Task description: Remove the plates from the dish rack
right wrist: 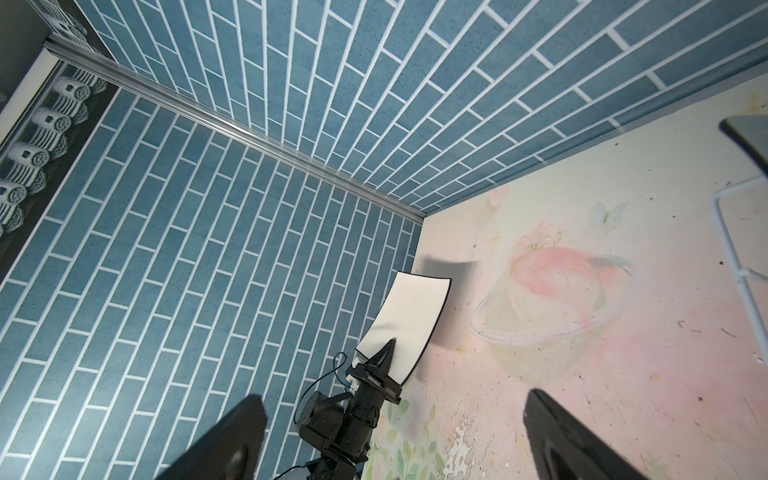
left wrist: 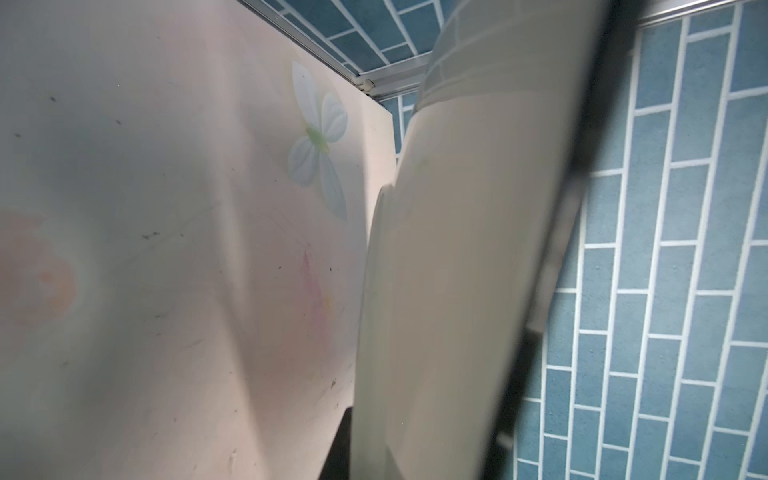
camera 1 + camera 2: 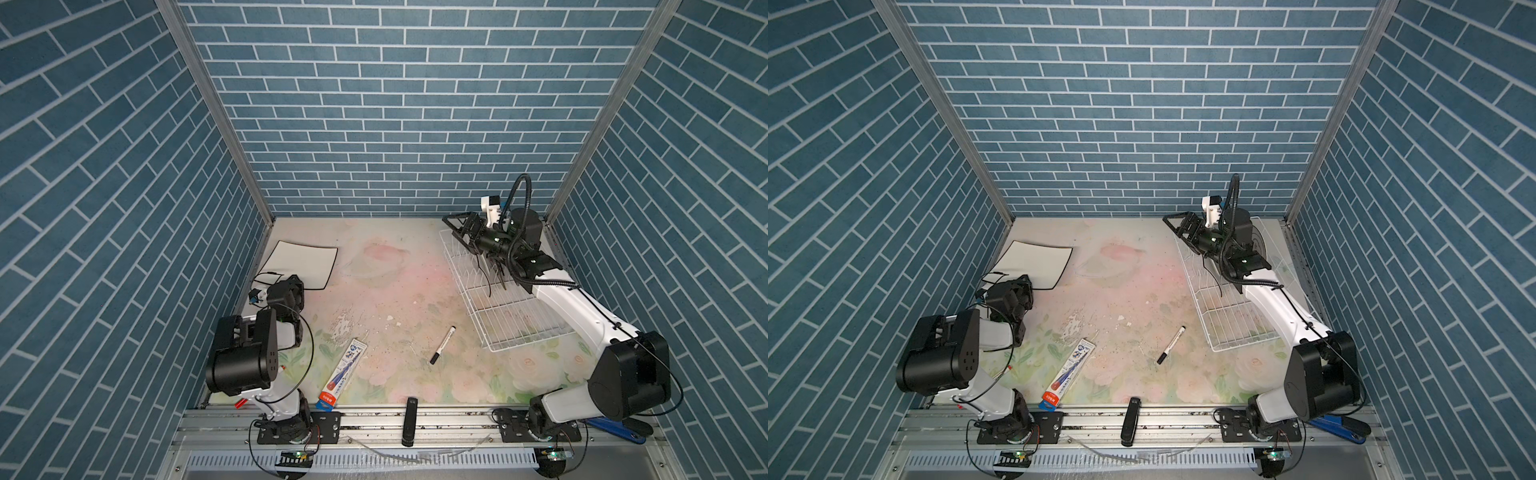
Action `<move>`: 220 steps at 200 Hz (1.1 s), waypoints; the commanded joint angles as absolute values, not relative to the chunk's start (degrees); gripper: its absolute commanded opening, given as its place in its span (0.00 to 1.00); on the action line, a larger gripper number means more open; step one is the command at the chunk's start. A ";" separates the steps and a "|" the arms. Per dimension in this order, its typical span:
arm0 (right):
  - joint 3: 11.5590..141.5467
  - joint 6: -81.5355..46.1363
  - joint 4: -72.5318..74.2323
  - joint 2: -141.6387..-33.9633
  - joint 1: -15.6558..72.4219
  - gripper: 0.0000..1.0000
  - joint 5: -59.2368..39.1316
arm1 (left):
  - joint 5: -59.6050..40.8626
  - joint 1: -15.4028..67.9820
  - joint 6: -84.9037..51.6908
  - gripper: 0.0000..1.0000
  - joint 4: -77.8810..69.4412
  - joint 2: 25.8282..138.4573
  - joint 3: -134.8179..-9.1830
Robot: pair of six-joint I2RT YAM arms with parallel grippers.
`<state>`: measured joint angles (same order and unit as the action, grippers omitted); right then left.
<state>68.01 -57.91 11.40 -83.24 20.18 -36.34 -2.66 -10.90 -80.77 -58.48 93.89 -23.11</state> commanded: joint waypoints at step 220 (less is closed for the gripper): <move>75.41 -53.96 7.53 -85.88 20.02 0.96 -39.20 | -5.68 -11.82 -82.04 0.00 -62.22 105.32 -41.71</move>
